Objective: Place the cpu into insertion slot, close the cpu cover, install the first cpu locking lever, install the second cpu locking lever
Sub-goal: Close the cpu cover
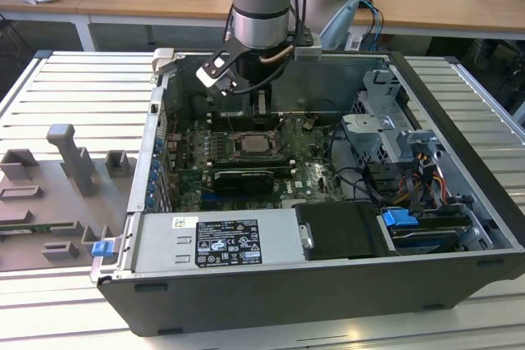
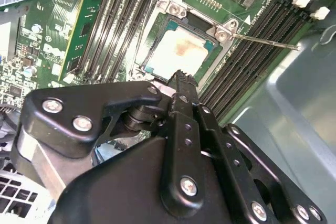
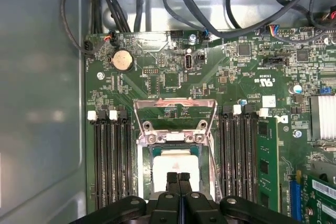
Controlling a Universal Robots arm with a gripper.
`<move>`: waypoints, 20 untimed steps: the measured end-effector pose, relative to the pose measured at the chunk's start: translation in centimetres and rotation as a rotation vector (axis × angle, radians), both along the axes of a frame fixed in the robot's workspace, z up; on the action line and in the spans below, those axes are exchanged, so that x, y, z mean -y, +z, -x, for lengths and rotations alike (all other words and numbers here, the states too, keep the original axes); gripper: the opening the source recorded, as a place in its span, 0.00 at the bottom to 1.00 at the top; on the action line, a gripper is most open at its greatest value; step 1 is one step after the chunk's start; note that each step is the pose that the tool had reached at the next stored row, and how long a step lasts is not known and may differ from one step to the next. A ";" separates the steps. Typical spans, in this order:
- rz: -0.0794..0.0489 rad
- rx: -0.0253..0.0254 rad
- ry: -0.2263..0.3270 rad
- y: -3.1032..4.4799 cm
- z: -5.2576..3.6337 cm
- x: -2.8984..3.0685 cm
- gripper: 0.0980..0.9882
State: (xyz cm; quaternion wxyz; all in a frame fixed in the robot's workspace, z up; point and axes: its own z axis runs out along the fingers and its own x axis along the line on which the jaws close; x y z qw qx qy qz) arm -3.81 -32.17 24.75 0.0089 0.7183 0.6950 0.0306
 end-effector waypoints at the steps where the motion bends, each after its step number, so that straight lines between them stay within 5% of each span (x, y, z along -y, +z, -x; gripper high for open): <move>1: 0.000 0.0000 0.000 0.17 0.00 0.00 0.01; 11: 0.000 -0.0003 0.000 0.97 -0.10 0.01 0.01; 15: 0.000 0.0000 0.000 2.71 -0.10 0.00 0.01; 20: 0.000 -0.0033 0.035 2.77 -1.77 0.01 0.01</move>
